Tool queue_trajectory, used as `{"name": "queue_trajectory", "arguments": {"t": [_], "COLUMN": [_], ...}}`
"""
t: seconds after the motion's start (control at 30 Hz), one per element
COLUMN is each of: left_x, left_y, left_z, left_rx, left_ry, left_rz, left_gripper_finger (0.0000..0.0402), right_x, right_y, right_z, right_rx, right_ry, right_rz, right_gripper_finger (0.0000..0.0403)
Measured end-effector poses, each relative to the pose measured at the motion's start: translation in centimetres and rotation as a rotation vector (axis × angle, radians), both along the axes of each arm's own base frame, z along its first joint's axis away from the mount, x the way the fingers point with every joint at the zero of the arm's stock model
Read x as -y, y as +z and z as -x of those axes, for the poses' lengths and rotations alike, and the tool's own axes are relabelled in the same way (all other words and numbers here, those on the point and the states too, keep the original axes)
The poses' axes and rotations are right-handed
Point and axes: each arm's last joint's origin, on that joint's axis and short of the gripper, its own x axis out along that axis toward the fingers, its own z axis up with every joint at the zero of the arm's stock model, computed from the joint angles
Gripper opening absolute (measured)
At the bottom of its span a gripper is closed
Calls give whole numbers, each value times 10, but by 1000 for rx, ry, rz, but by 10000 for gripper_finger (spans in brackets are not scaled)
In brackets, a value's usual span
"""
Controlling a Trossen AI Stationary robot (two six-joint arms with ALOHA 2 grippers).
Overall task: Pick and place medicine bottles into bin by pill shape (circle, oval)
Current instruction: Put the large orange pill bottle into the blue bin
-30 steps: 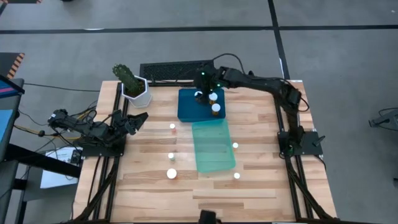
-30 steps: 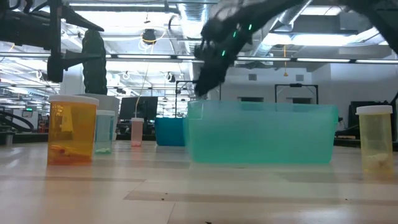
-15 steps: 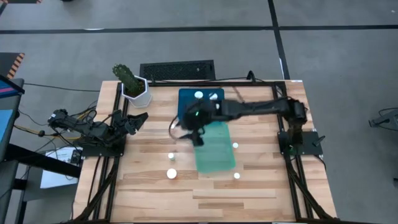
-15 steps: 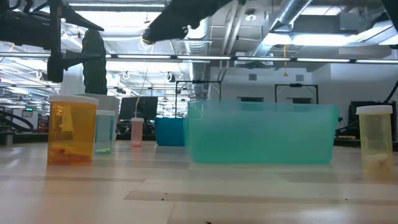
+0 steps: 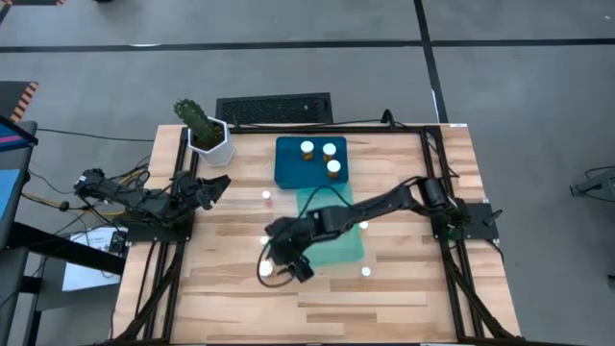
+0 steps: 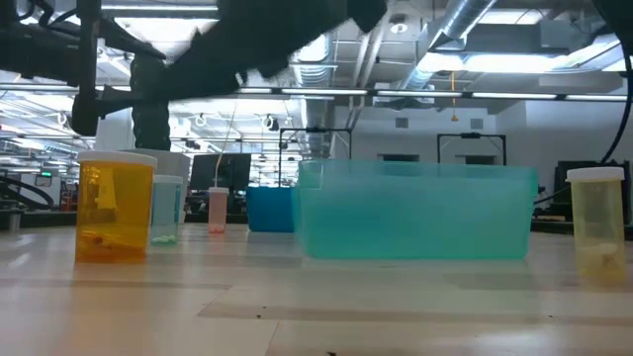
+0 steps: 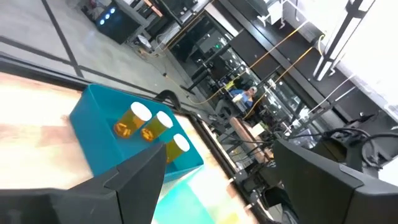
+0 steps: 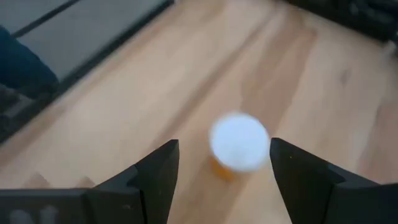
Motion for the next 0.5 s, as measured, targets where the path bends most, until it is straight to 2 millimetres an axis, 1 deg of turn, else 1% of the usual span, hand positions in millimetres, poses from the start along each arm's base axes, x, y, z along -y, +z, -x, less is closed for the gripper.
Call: {"name": "queue_trajectory", "arguments": {"t": [0.1, 0.17, 0.27, 0.33, 0.43, 0.5], "left_x": [0, 0, 0, 1, 2, 2], "left_y": [0, -1, 0, 0, 0, 0], "left_z": [0, 0, 0, -1, -1, -1], "left_rx": [-2, -6, -6, -2, -4, -4], "left_ry": [0, 0, -17, -40, -75, -92], "left_rz": [-1, -3, -4, -4, -6, -7], "left_gripper_finger": [289, 289, 289, 289, 289, 289], "right_x": [-10, -11, -9, -10, -14, -14], "right_y": [1, -3, -7, -11, -24, -26], "right_z": [-7, -10, -22, -22, -22, -21], "right_rx": [98, 130, 223, 196, 152, 127], "right_ry": [-37, -75, -119, -135, -143, -152], "right_rz": [23, 37, -24, -40, -49, -64], "right_gripper_finger": [261, 261, 261, 261, 261, 261]}}
